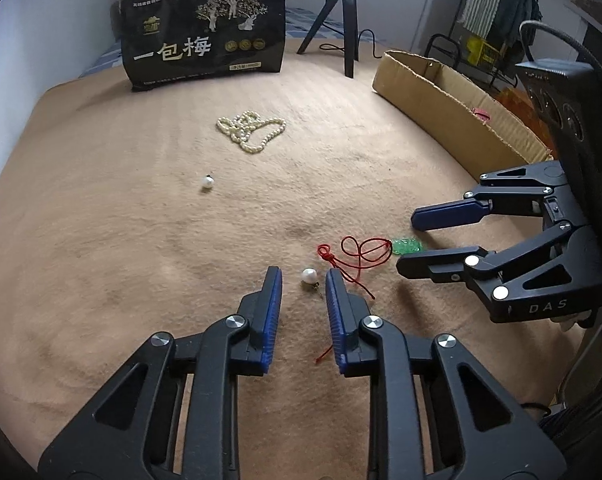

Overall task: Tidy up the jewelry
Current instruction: 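Grasp the green jade pendant with the right tool while the left tool grasps a loose pearl, then carry the jade pendant and pearl into the box and open both tools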

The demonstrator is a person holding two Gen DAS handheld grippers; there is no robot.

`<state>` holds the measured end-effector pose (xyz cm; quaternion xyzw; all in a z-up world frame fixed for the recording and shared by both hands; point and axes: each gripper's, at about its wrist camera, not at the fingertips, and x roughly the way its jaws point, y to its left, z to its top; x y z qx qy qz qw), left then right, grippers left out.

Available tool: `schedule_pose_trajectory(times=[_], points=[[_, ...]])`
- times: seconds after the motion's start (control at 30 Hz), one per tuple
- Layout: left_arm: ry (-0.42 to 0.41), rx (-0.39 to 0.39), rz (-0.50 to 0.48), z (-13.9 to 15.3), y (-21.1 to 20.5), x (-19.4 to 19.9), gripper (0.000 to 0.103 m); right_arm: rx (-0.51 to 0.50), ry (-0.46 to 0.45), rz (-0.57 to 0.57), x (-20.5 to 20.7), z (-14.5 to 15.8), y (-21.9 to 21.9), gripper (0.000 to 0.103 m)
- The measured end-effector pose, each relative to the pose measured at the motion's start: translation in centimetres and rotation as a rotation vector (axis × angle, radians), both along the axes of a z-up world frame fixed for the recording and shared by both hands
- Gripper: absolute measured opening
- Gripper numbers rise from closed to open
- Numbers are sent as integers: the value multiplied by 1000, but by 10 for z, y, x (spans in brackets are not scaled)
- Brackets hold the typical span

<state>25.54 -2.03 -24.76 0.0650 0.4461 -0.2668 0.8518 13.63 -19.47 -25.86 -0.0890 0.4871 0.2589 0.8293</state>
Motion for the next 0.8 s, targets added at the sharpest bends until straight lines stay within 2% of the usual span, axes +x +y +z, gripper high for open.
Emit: schedule_pose_trajectory(times=[0.13, 0.2, 0.3, 0.4, 0.53, 0.8], points=[[2, 3, -16, -3, -4, 1, 17, -16, -5, 8, 3, -3, 4, 34], [1, 12, -24, -5, -7, 1, 16, -23, -12, 13, 2, -4, 6, 32], [3, 22, -26, -8, -10, 1, 16, -37, -16, 24, 1, -5, 9, 25], [6, 28, -21, -10, -12, 3, 15, -55, -24, 33, -1, -6, 11, 23], [7, 40, -22, -13, -15, 4, 9, -63, -26, 43, -2, -6, 15, 14], [-4, 34, 2, -11, -13, 3, 8, -57, -37, 35, -5, -3, 15, 14]])
